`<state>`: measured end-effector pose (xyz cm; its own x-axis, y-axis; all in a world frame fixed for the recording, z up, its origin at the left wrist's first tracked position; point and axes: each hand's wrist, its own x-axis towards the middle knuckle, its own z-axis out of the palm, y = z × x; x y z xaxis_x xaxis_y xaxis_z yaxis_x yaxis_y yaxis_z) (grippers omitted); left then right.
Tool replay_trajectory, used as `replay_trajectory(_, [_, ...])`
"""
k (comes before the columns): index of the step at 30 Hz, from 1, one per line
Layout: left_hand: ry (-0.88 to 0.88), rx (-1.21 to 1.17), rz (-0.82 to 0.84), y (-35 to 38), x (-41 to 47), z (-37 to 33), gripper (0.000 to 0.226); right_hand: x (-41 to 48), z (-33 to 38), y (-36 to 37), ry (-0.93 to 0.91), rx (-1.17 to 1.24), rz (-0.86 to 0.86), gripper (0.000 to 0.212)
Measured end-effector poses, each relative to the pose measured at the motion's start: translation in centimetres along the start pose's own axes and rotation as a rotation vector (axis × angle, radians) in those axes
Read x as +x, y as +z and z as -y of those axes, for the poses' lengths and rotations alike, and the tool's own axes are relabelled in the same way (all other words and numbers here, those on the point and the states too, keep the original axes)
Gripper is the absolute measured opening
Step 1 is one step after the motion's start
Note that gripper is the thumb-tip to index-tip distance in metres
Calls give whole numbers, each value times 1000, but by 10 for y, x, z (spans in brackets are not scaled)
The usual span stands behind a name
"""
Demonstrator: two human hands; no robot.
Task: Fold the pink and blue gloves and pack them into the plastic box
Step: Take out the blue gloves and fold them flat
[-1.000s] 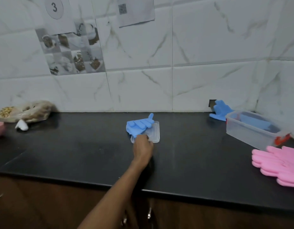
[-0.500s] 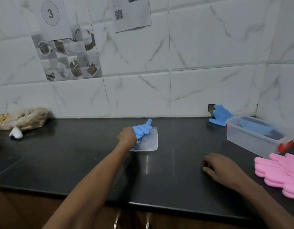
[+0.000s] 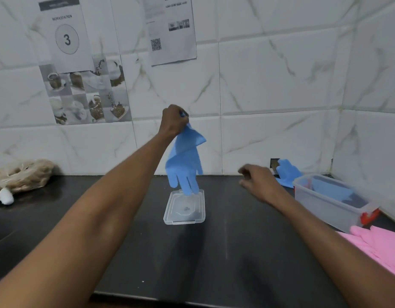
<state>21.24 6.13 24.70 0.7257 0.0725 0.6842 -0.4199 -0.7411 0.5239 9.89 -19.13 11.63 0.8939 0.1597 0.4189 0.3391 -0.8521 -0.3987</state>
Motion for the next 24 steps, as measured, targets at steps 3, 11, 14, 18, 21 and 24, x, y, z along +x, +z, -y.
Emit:
replay_trajectory(3, [56, -39, 172, -15, 16, -31, 19, 36, 25, -36, -56, 73, -97, 41])
replay_trajectory(11, [274, 142, 664, -23, 10, -84, 17, 87, 68, -93, -50, 329, -76, 94])
replay_trajectory(14, [259, 72, 692, -19, 8, -87, 22, 87, 66, -88, -3, 426, -65, 80])
replay_trajectory(18, [225, -39, 705, -18, 3, -92, 22, 75, 56, -80, 21, 574, -6, 63])
replay_trajectory(21, [210, -86, 746, -18, -3, -103, 23, 71, 58, -78, 23, 564, -124, 25])
replay_trajectory(24, [220, 109, 781, -15, -10, -110, 27, 70, 52, -81, 68, 511, -167, 12])
